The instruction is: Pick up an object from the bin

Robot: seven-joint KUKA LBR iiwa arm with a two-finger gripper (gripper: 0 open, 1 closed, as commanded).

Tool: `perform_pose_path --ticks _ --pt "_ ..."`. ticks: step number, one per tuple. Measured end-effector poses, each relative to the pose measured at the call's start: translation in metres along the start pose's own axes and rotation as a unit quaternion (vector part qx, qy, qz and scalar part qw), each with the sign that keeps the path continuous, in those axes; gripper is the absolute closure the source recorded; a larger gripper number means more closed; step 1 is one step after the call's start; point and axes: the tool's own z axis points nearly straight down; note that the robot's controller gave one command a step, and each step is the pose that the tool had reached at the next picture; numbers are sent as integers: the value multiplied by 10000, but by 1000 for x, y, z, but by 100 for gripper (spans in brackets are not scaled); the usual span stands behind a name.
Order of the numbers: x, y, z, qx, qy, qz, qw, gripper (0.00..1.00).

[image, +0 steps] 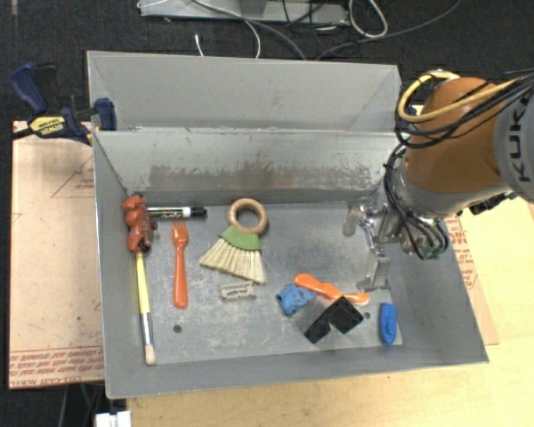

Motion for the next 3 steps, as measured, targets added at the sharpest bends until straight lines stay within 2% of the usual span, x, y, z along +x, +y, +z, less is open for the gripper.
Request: perform_pose_path --ticks 1,2,3 --pt "-1 0 -2 3 -26 -10 10000 0" --pt "-3 38 83 -4 -56 -208 9998 0" --pt "-1 31 72 4 -58 -195 9998 0"
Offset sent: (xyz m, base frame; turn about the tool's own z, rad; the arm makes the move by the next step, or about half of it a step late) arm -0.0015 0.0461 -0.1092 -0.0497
